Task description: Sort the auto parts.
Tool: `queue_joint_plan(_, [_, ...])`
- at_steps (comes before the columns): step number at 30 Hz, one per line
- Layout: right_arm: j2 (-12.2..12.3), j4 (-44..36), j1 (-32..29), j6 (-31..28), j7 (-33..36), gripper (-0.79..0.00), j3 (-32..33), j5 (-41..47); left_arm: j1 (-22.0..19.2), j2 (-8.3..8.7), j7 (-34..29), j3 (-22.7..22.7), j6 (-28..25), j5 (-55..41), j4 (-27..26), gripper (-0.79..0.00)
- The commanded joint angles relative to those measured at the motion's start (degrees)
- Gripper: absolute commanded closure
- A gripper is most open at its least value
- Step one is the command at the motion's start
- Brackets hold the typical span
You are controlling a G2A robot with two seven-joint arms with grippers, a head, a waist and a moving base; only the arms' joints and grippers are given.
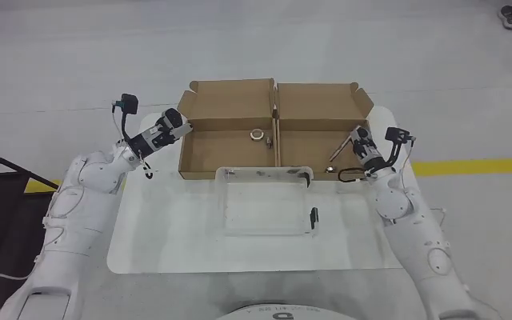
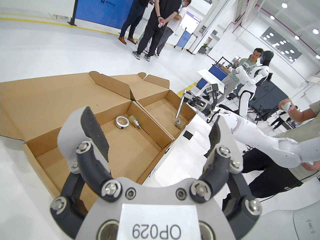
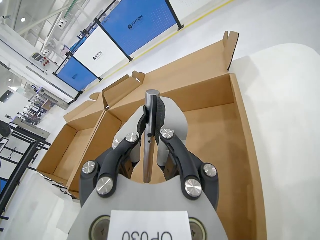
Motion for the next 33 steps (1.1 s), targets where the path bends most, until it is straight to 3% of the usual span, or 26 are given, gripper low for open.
queue_joint_plan(1, [-0.1, 0.1, 0.1, 0.2, 0.2, -0.265, -0.2, -0.2, 0.0, 0.00, 0.0, 0.0, 0.0, 0.0, 0.0, -0.785])
queue_joint_plan(7, [-0.2, -0.5, 0.2, 0.4, 0.1, -0.397, -0.4, -0.7, 0.0, 0.00, 0.0, 0.0, 0.0, 0.0, 0.0, -0.785])
queue_joint_plan(8, [-0.2, -0.7, 0.0, 0.3, 0.0, -0.462, -0.3, -0.7, 0.0, 0.00, 0.0, 0.0, 0.0, 0.0, 0.0, -0.785])
queue_joint_plan(12, [-0.2, -2.3, -0.9, -0.8, -0.8, -0.471, 0.4, -0.6, 0.0, 0.00, 0.0, 0.0, 0.0, 0.0, 0.0, -0.785])
queue_joint_plan(15, [-0.2, -4.9, -2.5, -6.4, -1.2, -0.483, 1.1, 3.9, 0.0, 0.00, 0.0, 0.0, 0.0, 0.0, 0.0, -0.785])
queue_joint_plan(17, [-0.1, -7.0, -3.9, -11.1, -1.8, -0.683, 2.0, 5.6, 0.0, 0.00, 0.0, 0.0, 0.0, 0.0, 0.0, -0.785])
queue_joint_plan(19, [0.1, -9.4, -5.3, -16.0, -3.8, -0.785, 3.1, 6.2, 0.0, 0.00, 0.0, 0.0, 0.0, 0.0, 0.0, -0.785])
queue_joint_plan(25, [0.2, -15.5, -9.7, -28.0, -10.3, -0.785, 5.4, 5.7, 0.0, 0.00, 0.0, 0.0, 0.0, 0.0, 0.0, -0.785])
queue_joint_plan(33, [-0.1, -18.0, -11.8, -31.6, -12.8, -0.785, 5.2, 3.3, 0.0, 0.00, 0.0, 0.0, 0.0, 0.0, 0.0, -0.785])
